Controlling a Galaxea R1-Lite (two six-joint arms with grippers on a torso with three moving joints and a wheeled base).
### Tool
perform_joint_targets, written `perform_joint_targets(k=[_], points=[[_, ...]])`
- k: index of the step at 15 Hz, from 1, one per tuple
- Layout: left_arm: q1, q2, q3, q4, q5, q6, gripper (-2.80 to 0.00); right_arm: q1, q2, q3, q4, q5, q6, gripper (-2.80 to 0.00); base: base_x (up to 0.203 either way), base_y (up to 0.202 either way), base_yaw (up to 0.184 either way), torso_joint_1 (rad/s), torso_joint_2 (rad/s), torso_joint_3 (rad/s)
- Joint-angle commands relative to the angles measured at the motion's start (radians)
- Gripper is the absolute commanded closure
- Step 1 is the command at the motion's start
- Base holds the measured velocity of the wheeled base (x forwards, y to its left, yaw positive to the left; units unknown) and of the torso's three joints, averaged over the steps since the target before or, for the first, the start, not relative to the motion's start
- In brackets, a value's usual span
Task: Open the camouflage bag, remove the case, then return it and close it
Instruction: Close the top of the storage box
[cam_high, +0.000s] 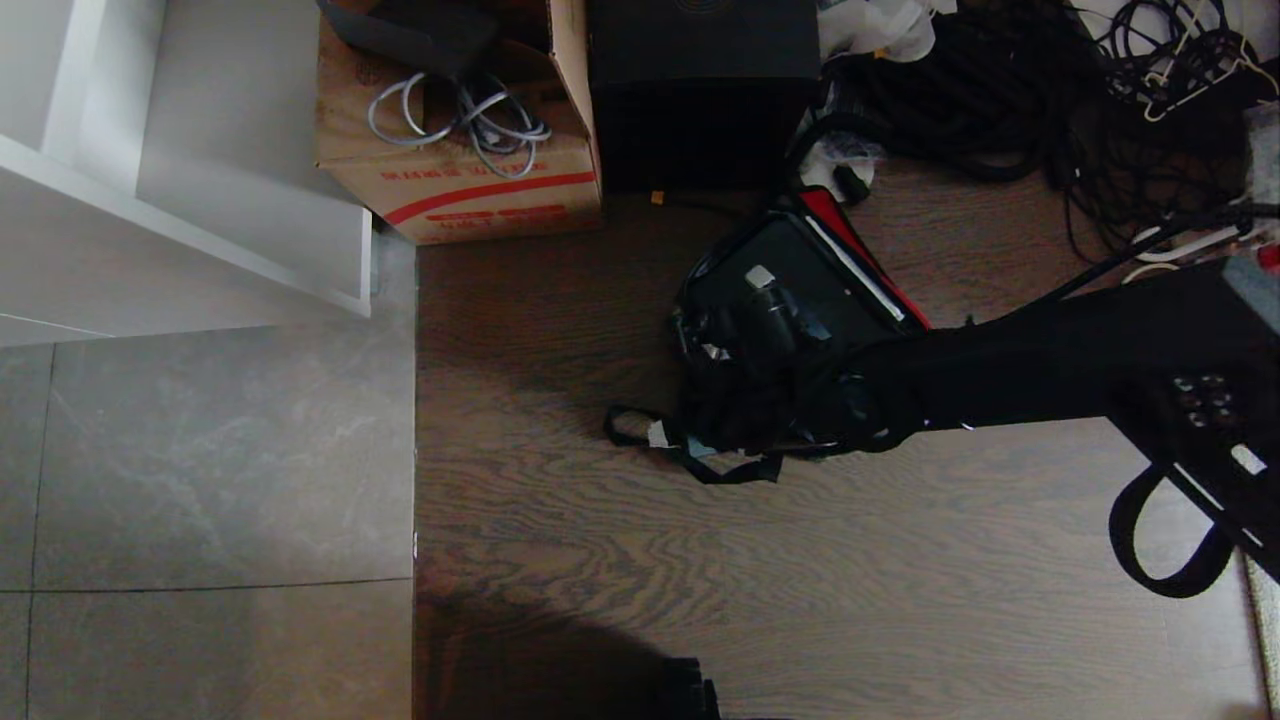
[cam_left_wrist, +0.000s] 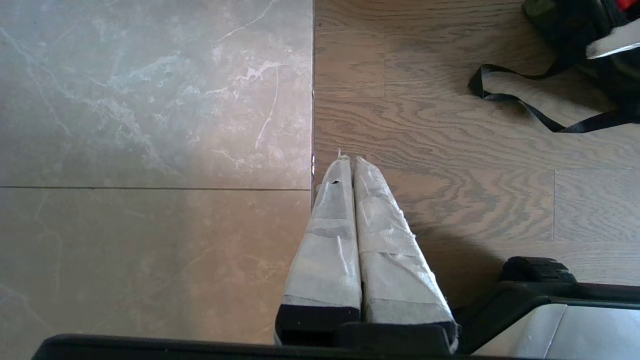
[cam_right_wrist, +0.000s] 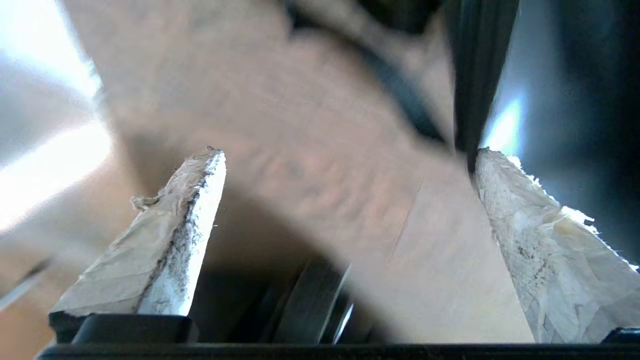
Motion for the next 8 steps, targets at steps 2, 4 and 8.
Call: perform_joint_targets(k=[2,4,8], points=[[0.0,0.0,0.0,0.0,0.001,-0.001,0.0,0.003,-0.054,-0.036,0.03,0.024,0.01,-2.8,0.0,0.0,0.0,0.0,0.0,0.0],[-0.001,0.0,0.0,0.0,0.0,0.0,0.0,-0.002,-0.051,-0.065,0.026,0.018,0.008,-2.8,0.0,0.0,0.0,0.0,0.0,0.0],[0.0,0.0,0.0,0.0,0.0,0.0,0.0,-0.013,-0.04,-0.088,0.026,0.006,-0.059,-2.8,0.0,0.0,0.0,0.0,0.0,0.0]])
